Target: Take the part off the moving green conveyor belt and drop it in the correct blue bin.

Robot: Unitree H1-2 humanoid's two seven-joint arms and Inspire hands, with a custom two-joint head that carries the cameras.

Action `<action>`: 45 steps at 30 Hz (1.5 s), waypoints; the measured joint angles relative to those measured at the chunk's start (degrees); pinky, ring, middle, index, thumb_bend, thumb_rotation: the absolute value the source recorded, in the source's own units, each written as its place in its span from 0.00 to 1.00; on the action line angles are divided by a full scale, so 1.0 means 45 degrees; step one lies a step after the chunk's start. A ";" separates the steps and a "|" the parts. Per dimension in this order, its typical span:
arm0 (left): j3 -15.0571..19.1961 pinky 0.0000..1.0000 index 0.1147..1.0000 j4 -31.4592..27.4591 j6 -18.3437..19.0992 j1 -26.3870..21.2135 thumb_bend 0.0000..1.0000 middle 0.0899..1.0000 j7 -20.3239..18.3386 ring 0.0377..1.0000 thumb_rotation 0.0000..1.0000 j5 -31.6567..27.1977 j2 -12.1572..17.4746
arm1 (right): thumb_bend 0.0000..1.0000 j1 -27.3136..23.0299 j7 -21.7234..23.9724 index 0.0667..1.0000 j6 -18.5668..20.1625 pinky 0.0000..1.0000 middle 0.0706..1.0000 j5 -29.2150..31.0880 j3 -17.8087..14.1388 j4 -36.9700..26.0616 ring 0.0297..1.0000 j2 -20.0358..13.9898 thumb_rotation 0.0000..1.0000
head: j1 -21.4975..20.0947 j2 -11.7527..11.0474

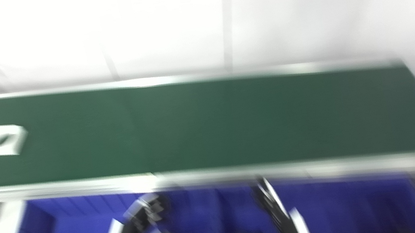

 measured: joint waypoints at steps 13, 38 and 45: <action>-0.1282 0.62 0.68 0.0465 0.0003 -0.0436 0.86 0.72 0.1563 0.69 0.38 0.0307 0.0441 | 0.67 -0.0248 -0.0123 1.00 -0.0083 0.91 0.91 -0.0004 0.0007 0.0453 0.92 -0.0226 0.58 | 0.0354 -0.0744; -0.0906 0.69 0.80 -0.2878 0.0013 -0.0668 0.84 0.78 0.1497 0.75 0.47 0.0006 0.0447 | 0.70 -0.0760 -0.0631 0.97 -0.0116 0.83 0.88 -0.0068 0.0318 0.1113 0.88 -0.0458 0.53 | -0.0895 -0.0530; -0.0223 0.75 0.85 -0.4230 0.0014 -0.0813 0.76 0.83 0.0854 0.80 0.51 0.0018 0.0669 | 0.74 -0.0826 -0.0732 0.95 -0.0133 0.82 0.86 0.0024 0.0509 0.1113 0.86 -0.0427 0.47 | -0.2241 -0.0218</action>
